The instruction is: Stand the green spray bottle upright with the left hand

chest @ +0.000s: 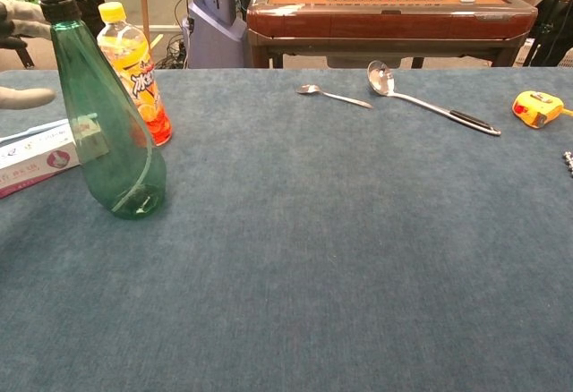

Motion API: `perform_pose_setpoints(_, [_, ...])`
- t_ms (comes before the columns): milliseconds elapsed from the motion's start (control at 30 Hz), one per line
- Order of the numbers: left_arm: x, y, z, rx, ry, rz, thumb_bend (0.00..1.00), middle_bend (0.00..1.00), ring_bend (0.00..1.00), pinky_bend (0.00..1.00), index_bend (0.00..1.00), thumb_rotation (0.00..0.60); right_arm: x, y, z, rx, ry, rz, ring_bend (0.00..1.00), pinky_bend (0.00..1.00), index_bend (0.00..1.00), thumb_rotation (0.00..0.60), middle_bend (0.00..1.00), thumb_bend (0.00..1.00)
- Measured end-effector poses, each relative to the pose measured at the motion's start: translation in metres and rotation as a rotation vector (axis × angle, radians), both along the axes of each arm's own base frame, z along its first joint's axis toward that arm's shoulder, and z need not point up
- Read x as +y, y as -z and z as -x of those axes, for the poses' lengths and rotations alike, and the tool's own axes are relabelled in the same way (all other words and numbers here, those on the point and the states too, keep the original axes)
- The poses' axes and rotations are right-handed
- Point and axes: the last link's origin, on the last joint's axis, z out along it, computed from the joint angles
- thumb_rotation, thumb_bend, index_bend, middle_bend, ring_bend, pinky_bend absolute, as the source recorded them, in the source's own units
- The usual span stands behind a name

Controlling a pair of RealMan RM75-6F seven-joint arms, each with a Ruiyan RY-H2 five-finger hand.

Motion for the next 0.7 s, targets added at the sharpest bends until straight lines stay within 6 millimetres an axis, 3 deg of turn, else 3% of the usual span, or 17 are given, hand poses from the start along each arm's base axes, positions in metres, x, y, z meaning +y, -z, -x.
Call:
perform_pose_setpoints(233, [-0.021,-0.022,0.026,0.119,-0.091,-0.015,0.27,0.14,0.02,0.00,0.14,0.600,-0.004,0.001,0.001,-0.001,-0.001,-0.008,0.05,0.06,0.21,0.600,0.16,0.31])
perform_pose_setpoints(700, [-0.073,-0.044,0.050,0.407,-0.147,-0.192,0.27,0.14,0.02,0.00,0.20,0.600,-0.008,0.010,0.000,-0.028,-0.027,-0.076,0.07,0.06,0.21,0.600,0.16,0.33])
